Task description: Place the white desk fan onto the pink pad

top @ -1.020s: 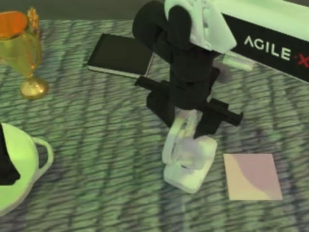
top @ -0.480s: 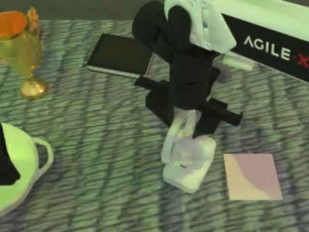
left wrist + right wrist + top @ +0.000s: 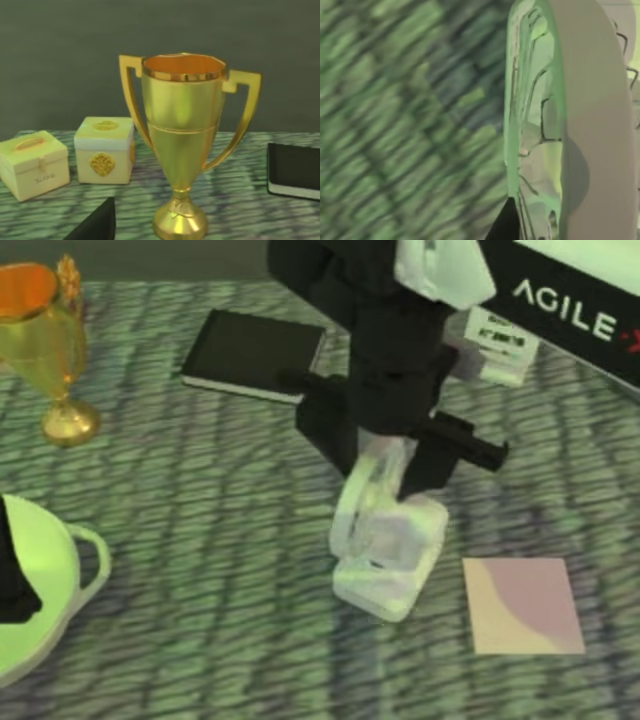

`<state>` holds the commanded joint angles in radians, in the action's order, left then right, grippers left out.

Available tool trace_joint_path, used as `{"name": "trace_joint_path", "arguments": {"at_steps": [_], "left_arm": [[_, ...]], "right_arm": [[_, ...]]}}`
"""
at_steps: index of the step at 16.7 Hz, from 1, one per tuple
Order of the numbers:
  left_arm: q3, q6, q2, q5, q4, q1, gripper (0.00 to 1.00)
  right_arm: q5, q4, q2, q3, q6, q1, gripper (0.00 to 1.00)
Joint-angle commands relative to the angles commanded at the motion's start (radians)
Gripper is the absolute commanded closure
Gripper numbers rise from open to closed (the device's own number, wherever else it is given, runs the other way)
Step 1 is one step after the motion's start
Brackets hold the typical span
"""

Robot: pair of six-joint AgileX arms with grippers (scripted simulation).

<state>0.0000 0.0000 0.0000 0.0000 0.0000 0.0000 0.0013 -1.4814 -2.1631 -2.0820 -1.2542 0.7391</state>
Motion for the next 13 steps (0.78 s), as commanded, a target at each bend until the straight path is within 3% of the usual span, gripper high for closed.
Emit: {"name": "trace_joint_path", "arguments": {"at_steps": [9,13], "left_arm": [[0.0,0.0,0.0,0.0,0.0,0.0,0.0],[0.0,0.0,0.0,0.0,0.0,0.0,0.0]], "right_arm": [[-0.001,-0.076,-0.002,-0.074,0.012,-0.003,1.0],[-0.031,-0.108,0.025,-0.023,0.156,-0.015,1.0]]}}
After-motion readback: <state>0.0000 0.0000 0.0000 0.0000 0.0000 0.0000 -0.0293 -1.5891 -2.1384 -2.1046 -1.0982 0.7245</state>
